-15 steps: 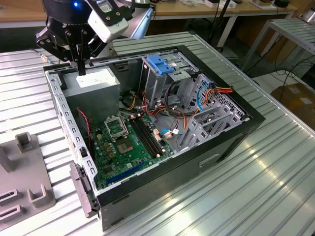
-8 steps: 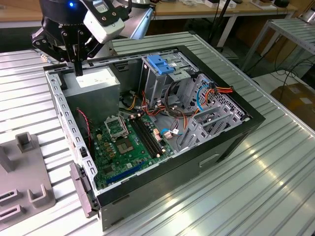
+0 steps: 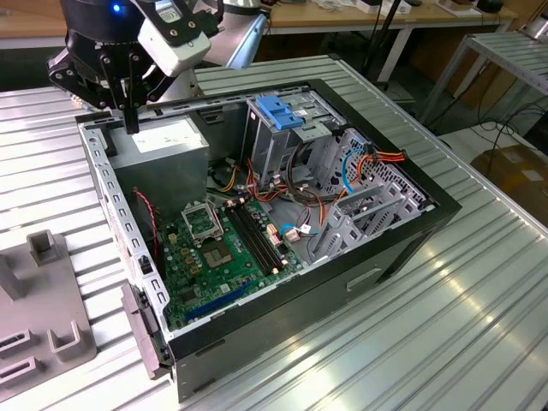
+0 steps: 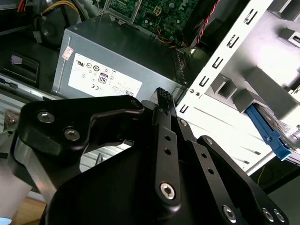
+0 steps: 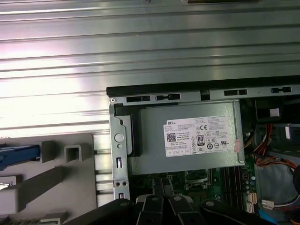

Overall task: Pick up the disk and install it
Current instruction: 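Reach for the disk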

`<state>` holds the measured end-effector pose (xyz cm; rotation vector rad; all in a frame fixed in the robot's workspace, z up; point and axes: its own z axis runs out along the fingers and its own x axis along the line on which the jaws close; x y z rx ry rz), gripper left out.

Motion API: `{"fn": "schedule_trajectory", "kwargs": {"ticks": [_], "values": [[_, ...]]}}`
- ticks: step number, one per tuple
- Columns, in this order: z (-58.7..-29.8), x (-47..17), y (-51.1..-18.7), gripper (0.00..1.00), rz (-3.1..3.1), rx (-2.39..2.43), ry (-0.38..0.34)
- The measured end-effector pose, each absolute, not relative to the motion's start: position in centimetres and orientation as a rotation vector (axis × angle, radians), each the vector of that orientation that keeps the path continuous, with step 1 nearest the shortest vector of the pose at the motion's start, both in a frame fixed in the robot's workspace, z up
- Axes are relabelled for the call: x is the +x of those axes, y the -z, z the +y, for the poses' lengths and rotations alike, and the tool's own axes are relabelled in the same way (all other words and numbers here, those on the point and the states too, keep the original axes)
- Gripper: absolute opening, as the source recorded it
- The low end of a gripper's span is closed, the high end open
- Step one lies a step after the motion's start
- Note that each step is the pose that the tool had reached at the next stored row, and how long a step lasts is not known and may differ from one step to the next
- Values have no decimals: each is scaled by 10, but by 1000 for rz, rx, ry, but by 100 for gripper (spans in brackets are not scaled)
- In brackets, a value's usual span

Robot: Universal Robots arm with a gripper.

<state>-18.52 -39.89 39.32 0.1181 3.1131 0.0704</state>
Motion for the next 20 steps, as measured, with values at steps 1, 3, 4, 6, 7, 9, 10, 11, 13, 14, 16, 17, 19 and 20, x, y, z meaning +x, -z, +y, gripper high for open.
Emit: {"fn": "schedule_trajectory", "kwargs": {"ticks": [1,3,4,6,7,9,10,11,13,14,16,17,19,20], "values": [[-399,-186,-393,11,3113,118,-70],[-399,-187,-393,11,3113,118,-70],[-399,-188,-393,11,3113,118,-70],[-399,-189,-393,11,3113,118,-71],[-399,-190,-393,11,3113,118,-70],[-399,-191,-393,11,3113,118,-71],[-399,-192,-393,11,3113,118,-70],[-399,-194,-393,11,3113,118,-71],[-399,-195,-393,11,3113,118,-71],[-399,-196,-393,11,3113,118,-71],[-399,-197,-393,11,3113,118,-71],[-399,-199,-393,11,3113,118,-71],[-399,-202,-393,11,3113,118,-71],[-399,-203,-393,11,3113,118,-70]]}}
